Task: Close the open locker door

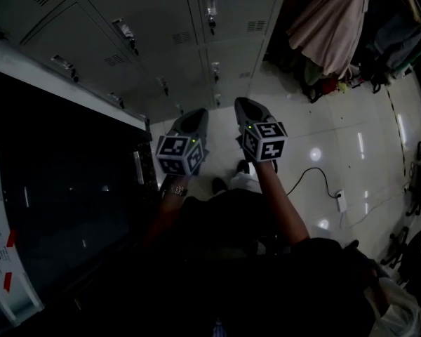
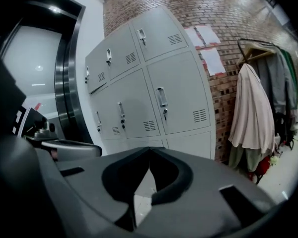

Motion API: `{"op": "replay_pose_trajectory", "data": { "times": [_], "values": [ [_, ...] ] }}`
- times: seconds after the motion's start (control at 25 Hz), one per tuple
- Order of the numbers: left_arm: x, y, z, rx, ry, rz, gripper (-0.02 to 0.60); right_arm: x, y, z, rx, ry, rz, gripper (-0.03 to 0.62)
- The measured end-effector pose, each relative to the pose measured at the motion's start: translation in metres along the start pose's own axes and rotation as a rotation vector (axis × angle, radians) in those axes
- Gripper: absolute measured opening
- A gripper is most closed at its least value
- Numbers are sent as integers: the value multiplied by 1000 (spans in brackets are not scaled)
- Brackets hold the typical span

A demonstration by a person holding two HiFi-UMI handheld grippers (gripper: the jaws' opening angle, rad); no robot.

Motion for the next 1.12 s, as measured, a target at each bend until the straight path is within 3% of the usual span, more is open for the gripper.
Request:
{"op": "replay_pose_trajectory", "data": {
  "times": [0.24,0.4,1.12],
  "values": [
    [3,29,17,-53,19,7,12,6,21,-18,-26,13,84,6],
    [1,44,29,-67,16,0,12,16,38,-27,-39,7,58,6],
    [4,68,55,-51,33,11,12,30,56,-23,73,-3,30,5]
  ]
}}
Point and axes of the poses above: the fingertips, and each gripper's own axes: z forward along the fingers, y to its right, x out of its top, the point moved 8 cm from there along -z, backward along the fingers, and after that the axes turned 13 degrees about y, right-handed, at the moved point
